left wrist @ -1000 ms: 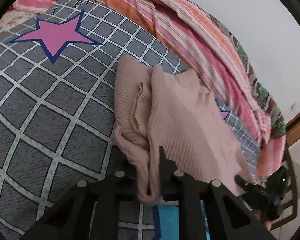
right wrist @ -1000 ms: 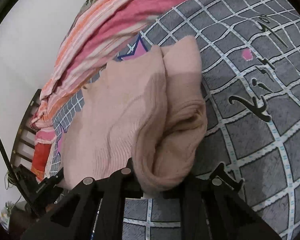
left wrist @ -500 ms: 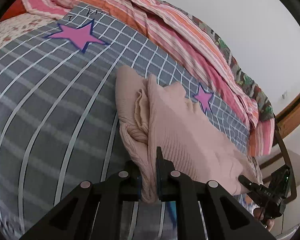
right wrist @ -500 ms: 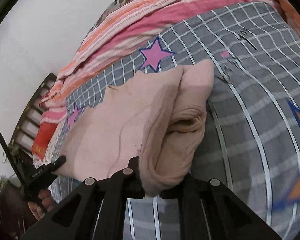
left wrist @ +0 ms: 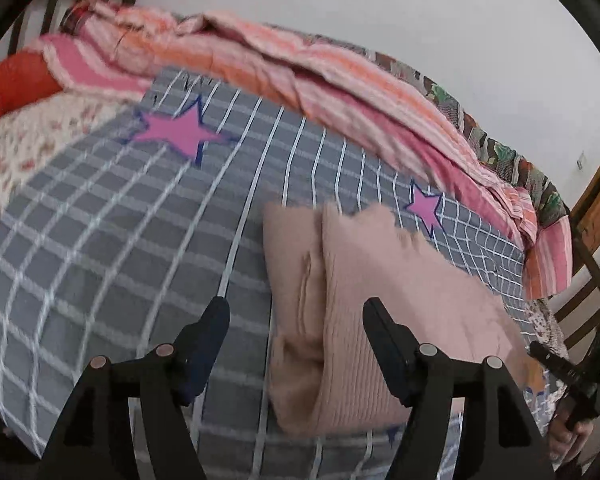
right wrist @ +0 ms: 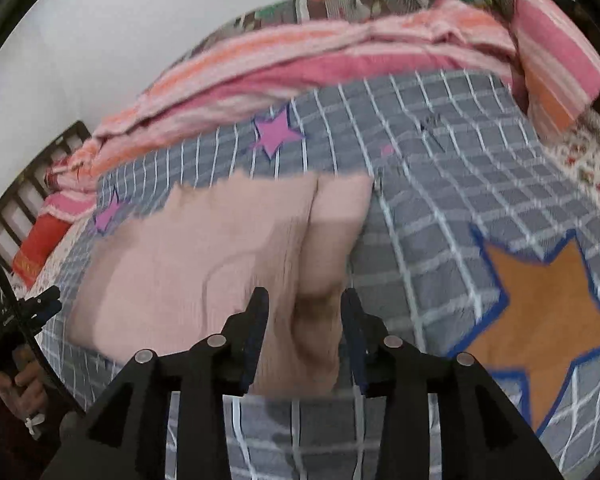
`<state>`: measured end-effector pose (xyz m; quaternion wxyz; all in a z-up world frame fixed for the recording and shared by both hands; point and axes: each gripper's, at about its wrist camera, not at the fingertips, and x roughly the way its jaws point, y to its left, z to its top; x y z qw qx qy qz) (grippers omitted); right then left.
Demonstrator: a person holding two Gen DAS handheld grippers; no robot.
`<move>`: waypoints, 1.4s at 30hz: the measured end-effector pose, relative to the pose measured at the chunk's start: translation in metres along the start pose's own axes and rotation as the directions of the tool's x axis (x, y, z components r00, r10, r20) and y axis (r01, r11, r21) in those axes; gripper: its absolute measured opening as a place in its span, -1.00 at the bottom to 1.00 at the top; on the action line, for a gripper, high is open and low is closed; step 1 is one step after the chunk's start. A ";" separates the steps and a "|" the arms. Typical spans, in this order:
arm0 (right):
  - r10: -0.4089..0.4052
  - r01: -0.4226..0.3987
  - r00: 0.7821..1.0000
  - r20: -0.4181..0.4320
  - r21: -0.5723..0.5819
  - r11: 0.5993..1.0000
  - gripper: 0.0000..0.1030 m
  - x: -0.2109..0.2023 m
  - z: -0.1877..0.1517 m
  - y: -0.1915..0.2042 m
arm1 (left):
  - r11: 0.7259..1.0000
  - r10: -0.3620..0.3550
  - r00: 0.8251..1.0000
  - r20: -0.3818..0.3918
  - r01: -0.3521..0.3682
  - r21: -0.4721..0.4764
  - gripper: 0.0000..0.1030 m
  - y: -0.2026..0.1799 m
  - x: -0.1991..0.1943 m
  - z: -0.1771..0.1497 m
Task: Fold small clothes
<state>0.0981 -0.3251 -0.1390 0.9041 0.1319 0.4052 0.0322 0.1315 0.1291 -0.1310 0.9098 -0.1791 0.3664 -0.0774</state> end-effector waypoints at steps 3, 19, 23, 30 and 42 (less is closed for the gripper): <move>-0.011 0.011 1.000 0.016 -0.015 1.000 -0.28 0.013 0.025 0.003 | 0.998 0.005 1.000 -0.009 -0.004 0.070 0.30 -0.016 0.013 0.019; -0.071 0.055 0.970 -0.231 -0.076 0.996 -0.51 0.152 0.086 0.018 | 0.987 0.105 0.975 -0.198 -0.078 0.137 -0.74 -0.047 0.138 0.058; -0.022 -0.001 0.984 -0.178 -0.128 0.992 -0.90 0.150 0.091 0.030 | 0.991 0.065 0.991 -0.118 -0.050 0.128 -0.87 -0.038 0.122 0.058; -0.082 0.064 0.985 -0.151 -0.121 0.991 -0.89 0.160 0.085 0.022 | 0.989 0.106 0.987 -0.117 -0.093 0.117 -0.85 -0.032 0.123 0.047; -0.035 0.008 0.993 -0.117 -0.228 0.974 -0.29 0.119 0.069 0.111 | 0.989 0.058 0.993 -0.099 -0.044 0.139 -0.17 -0.041 0.119 0.039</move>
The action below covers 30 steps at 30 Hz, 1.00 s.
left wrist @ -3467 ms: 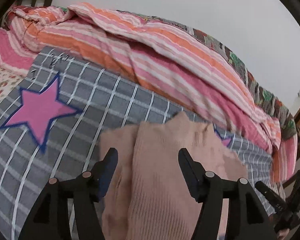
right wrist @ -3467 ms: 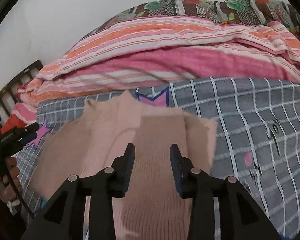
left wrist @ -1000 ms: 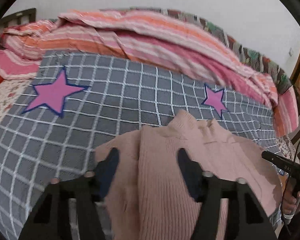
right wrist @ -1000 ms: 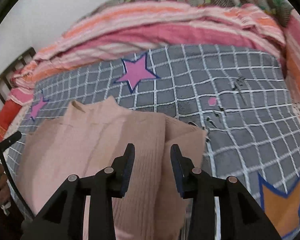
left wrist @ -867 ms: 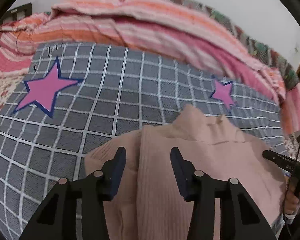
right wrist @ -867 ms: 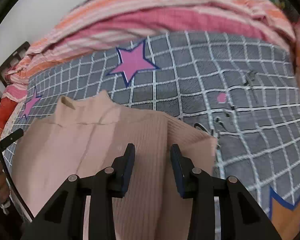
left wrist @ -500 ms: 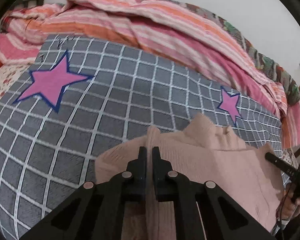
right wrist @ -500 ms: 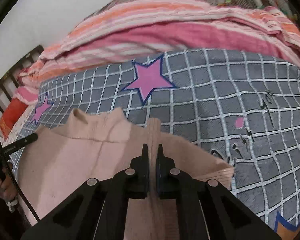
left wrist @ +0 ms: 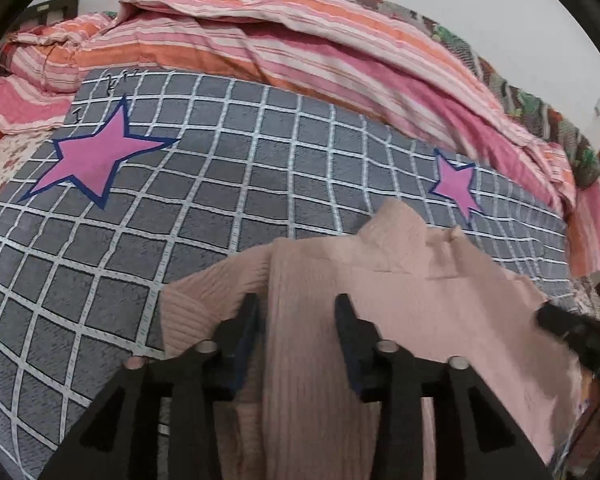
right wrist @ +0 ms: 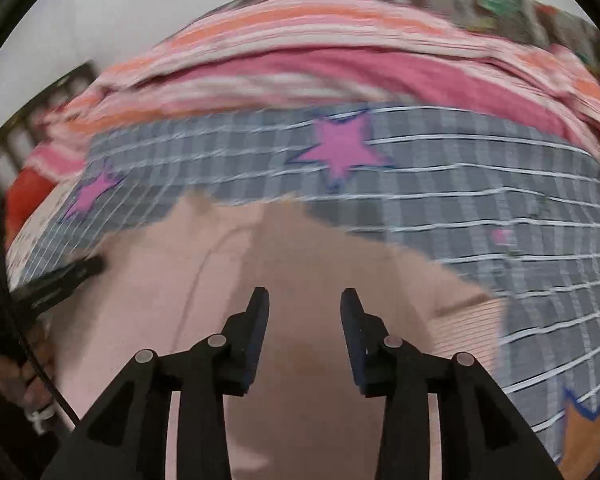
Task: Fold small clothes
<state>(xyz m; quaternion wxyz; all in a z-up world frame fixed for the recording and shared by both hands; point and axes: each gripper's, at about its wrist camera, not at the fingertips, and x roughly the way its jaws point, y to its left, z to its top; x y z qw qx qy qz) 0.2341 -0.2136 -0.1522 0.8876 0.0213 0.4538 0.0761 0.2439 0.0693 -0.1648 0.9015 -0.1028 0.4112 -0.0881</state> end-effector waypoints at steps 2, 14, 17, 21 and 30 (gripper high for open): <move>0.040 -0.041 0.999 -0.037 -0.041 0.998 -0.29 0.012 -0.004 0.028 | 1.000 -0.021 1.000 0.019 0.020 0.019 0.10 -0.001 -0.006 -0.002; -0.087 0.087 0.986 -0.145 -0.009 0.996 -0.29 0.079 0.014 0.054 | 0.995 -0.100 0.992 0.078 0.098 0.027 0.22 0.030 -0.028 -0.017; -0.102 0.104 0.984 -0.146 0.002 0.995 -0.29 0.086 0.022 0.054 | 0.997 -0.077 0.994 0.075 0.077 0.000 0.22 0.037 -0.029 -0.020; -0.113 0.114 0.986 -0.123 0.002 0.993 -0.28 0.087 0.021 0.054 | 0.996 -0.079 0.996 0.039 0.080 -0.026 0.22 0.045 -0.027 -0.023; -0.112 0.111 0.985 -0.129 -0.012 0.994 -0.26 0.085 0.023 0.057 | 0.999 -0.047 0.997 0.068 0.049 -0.018 0.22 0.048 -0.038 -0.027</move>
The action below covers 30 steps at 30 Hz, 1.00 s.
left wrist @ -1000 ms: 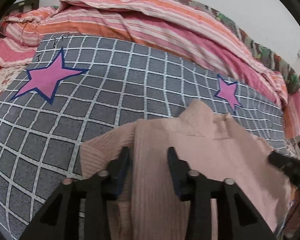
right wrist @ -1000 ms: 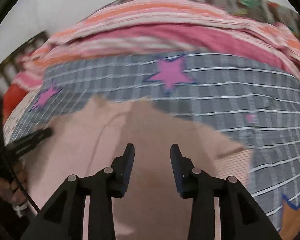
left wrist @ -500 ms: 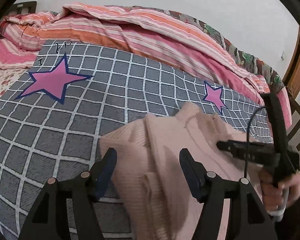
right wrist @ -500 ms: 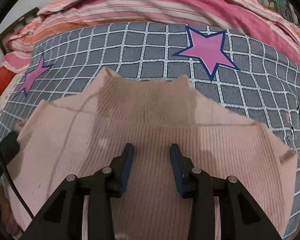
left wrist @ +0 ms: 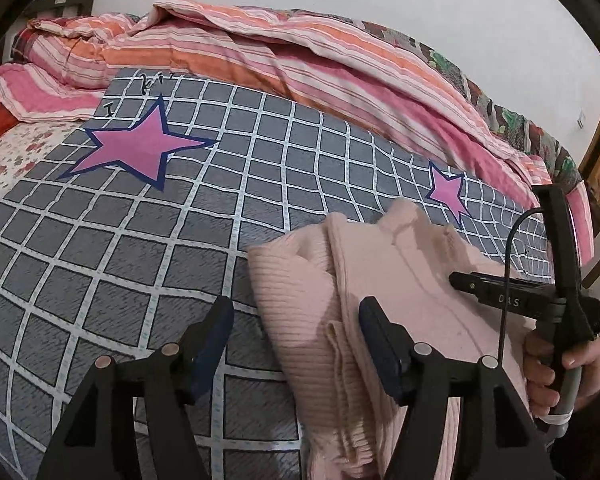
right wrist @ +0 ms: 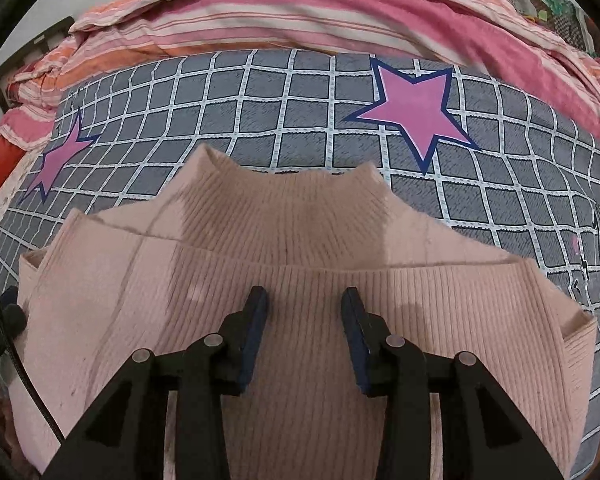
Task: Fold small clothes
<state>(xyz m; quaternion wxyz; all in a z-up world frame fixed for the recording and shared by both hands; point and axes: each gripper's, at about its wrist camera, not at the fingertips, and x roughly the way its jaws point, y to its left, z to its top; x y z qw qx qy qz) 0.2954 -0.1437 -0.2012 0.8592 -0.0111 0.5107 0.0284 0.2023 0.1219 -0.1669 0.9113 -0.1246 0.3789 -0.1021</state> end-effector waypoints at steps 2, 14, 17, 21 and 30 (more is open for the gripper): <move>0.001 -0.001 1.000 -0.018 0.005 1.000 -0.26 -0.002 0.001 0.000 | 1.000 -0.008 1.000 0.015 0.008 -0.001 0.22 0.001 -0.005 0.000; -0.031 0.031 0.999 -0.040 0.003 1.000 -0.26 -0.017 -0.008 0.009 | 0.999 -0.006 0.998 0.069 0.009 -0.042 0.22 0.018 -0.022 0.003; -0.026 0.027 0.999 -0.042 0.017 1.000 -0.26 -0.026 -0.016 0.007 | 0.999 -0.021 0.998 0.067 0.024 -0.044 0.22 0.019 -0.024 0.004; -0.018 0.019 0.999 -0.028 0.033 0.999 -0.26 -0.041 -0.027 0.007 | 0.999 -0.028 0.997 0.076 0.030 -0.026 0.22 0.017 -0.028 0.003; -0.037 0.037 0.999 -0.004 0.008 0.999 -0.26 -0.063 -0.055 0.016 | 0.999 -0.043 0.995 0.085 0.045 -0.014 0.22 0.017 -0.035 0.001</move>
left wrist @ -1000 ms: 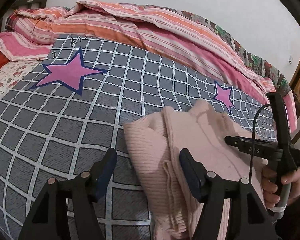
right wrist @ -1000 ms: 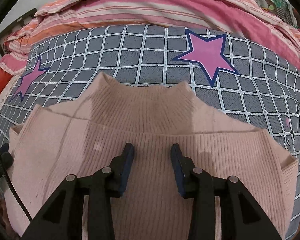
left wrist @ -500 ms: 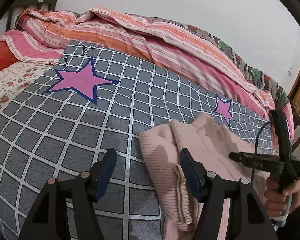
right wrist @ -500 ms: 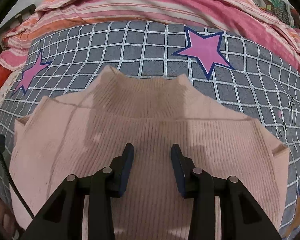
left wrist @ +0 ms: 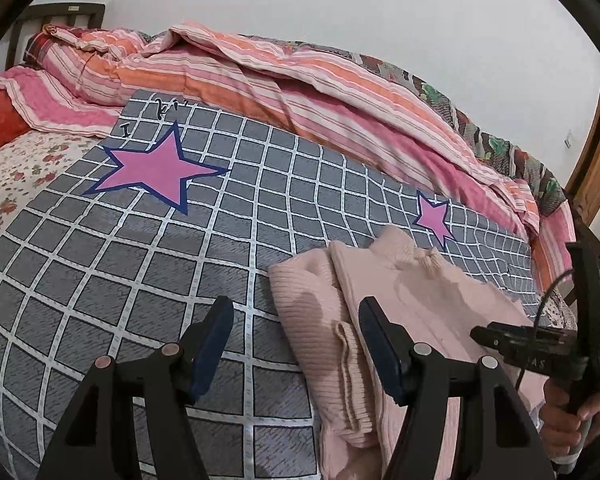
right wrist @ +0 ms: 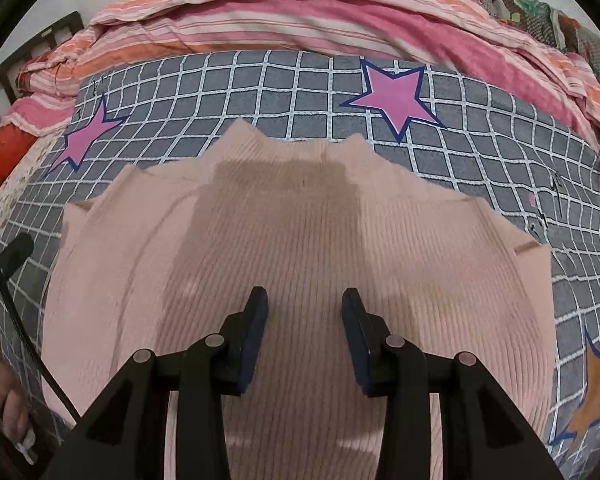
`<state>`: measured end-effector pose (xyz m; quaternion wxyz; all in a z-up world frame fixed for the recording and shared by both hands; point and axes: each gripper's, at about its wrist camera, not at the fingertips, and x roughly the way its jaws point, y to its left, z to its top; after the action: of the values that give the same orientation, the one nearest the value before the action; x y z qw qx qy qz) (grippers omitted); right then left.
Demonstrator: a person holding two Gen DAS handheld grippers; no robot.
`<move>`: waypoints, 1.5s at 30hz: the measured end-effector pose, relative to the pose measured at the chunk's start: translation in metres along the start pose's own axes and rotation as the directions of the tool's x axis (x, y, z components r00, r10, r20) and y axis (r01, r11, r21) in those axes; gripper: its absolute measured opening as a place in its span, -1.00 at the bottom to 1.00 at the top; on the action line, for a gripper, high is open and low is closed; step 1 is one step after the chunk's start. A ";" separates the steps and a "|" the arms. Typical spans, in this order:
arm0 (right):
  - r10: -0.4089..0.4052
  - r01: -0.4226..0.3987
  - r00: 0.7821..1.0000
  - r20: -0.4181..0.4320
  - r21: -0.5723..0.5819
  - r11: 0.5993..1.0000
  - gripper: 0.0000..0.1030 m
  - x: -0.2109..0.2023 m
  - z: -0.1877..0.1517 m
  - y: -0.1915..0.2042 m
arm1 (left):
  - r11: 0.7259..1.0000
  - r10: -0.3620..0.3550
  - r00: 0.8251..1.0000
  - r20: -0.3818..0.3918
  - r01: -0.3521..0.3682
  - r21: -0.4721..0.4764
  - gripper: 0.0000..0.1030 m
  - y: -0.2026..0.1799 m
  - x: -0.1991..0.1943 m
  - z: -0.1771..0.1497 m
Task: Fold small clothes
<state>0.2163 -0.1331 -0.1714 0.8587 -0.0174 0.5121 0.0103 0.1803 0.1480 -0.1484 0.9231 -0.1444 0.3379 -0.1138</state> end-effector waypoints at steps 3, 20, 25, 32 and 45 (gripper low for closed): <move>0.009 -0.009 1.000 0.016 -0.006 1.000 -0.26 -0.006 -0.009 0.003 | 1.000 0.007 1.000 -0.003 -0.007 0.002 0.22 0.002 -0.001 -0.001; -0.027 0.027 0.992 0.122 -0.002 1.000 -0.26 -0.037 -0.071 0.014 | 0.995 -0.098 0.994 -0.044 0.097 -0.024 0.22 0.015 -0.008 -0.028; -0.041 0.046 0.992 0.120 -0.045 0.998 -0.26 -0.040 -0.092 0.017 | 0.986 -0.166 0.980 -0.107 0.163 -0.032 0.26 0.009 -0.013 -0.052; -0.041 0.051 0.990 0.136 -0.072 0.996 -0.26 -0.046 -0.119 0.018 | 0.960 -0.266 0.952 -0.151 0.246 -0.135 0.29 0.012 -0.030 -0.075; 0.054 -0.048 0.987 0.150 -0.041 0.998 -0.26 -0.078 -0.138 -0.012 | 0.926 -0.327 0.936 -0.129 0.290 -0.240 0.34 -0.006 -0.025 -0.101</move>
<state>0.0582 -0.1509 -0.1683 0.8939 -0.0193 0.4458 0.0431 0.0942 0.1305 -0.2052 0.8407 -0.2856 0.3972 -0.2321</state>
